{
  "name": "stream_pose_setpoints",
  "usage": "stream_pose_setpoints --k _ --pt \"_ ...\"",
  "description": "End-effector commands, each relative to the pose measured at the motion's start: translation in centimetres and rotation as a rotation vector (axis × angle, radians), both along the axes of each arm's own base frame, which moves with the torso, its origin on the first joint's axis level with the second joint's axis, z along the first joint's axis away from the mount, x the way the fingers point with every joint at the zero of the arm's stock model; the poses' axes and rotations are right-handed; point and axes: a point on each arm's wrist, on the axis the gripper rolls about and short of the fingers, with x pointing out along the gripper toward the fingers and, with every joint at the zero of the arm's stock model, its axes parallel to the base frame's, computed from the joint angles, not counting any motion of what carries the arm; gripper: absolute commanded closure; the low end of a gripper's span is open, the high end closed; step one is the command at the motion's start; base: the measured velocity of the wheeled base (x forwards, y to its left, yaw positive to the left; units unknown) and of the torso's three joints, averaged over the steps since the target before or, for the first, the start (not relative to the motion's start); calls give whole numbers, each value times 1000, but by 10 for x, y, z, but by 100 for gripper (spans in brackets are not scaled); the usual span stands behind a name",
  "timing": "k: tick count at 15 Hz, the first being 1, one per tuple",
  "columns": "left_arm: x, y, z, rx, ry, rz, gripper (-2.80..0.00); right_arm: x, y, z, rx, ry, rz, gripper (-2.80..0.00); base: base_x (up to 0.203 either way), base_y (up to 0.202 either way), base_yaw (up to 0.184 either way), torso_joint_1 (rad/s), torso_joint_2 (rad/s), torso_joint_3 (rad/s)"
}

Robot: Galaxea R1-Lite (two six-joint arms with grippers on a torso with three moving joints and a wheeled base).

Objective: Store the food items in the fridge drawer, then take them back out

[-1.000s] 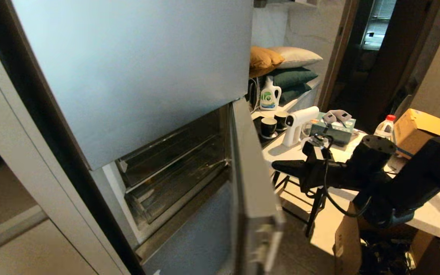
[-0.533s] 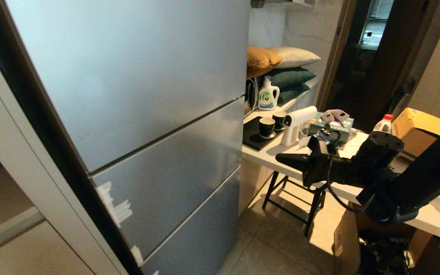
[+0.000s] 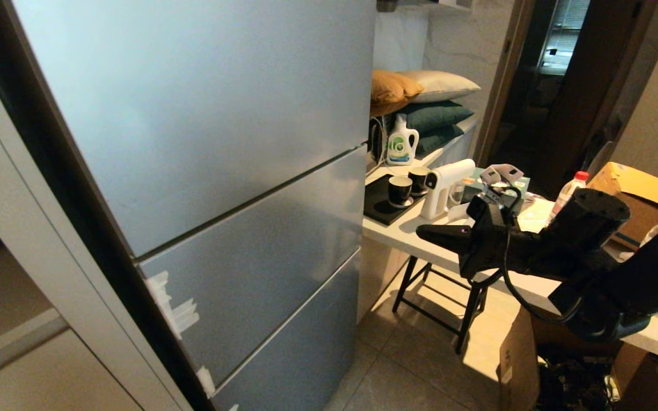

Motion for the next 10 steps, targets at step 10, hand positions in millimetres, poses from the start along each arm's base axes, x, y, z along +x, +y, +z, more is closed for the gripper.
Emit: stream_pose_setpoints --k 10 --pt "1 0 -3 0 10 1 0 -139 -77 100 -39 -38 -304 0 0 0 0 0 0 0"
